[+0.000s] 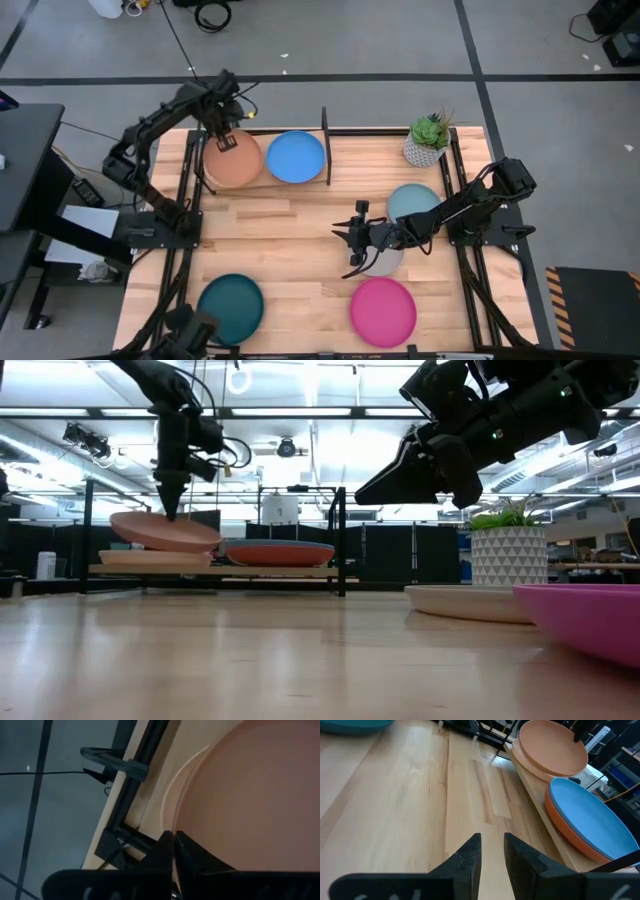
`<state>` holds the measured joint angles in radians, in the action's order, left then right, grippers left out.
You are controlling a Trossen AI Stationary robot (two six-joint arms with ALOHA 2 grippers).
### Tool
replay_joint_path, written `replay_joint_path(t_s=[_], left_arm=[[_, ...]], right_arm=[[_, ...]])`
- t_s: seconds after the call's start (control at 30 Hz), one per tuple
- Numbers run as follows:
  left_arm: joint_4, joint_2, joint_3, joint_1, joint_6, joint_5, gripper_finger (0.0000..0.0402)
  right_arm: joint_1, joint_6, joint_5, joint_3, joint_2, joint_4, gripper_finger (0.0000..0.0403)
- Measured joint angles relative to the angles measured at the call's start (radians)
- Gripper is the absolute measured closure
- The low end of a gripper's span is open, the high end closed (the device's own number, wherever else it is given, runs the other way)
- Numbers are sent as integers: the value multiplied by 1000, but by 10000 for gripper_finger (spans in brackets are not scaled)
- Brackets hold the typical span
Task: Place and stack plates onto a shelf
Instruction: Stack the light brown plate on the light pink plate, then stack the dark green plate on the blue plate
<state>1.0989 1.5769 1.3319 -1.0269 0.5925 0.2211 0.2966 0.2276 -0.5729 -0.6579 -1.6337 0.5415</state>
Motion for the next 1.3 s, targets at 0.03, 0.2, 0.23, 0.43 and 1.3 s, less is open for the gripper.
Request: replay_joint_path(t_s=[0.03, 0.2, 0.23, 0.43, 1.3], left_arm=[[-4, 4, 0, -7, 11, 0, 391], [0, 7, 0, -7, -11, 15, 371], [-2, 7, 0, -2, -26, 35, 366], [-4, 7, 0, 30, -62, 154, 327], [-205, -45, -152, 379, -295, 46, 269]], right_arm=[[0, 0, 0, 0, 0, 0, 314], [0, 0, 1, 0, 0, -1, 314], [0, 0, 1, 0, 0, 0, 314], [0, 0, 9, 0, 0, -1, 314], [3, 11, 17, 0, 0, 9, 314]])
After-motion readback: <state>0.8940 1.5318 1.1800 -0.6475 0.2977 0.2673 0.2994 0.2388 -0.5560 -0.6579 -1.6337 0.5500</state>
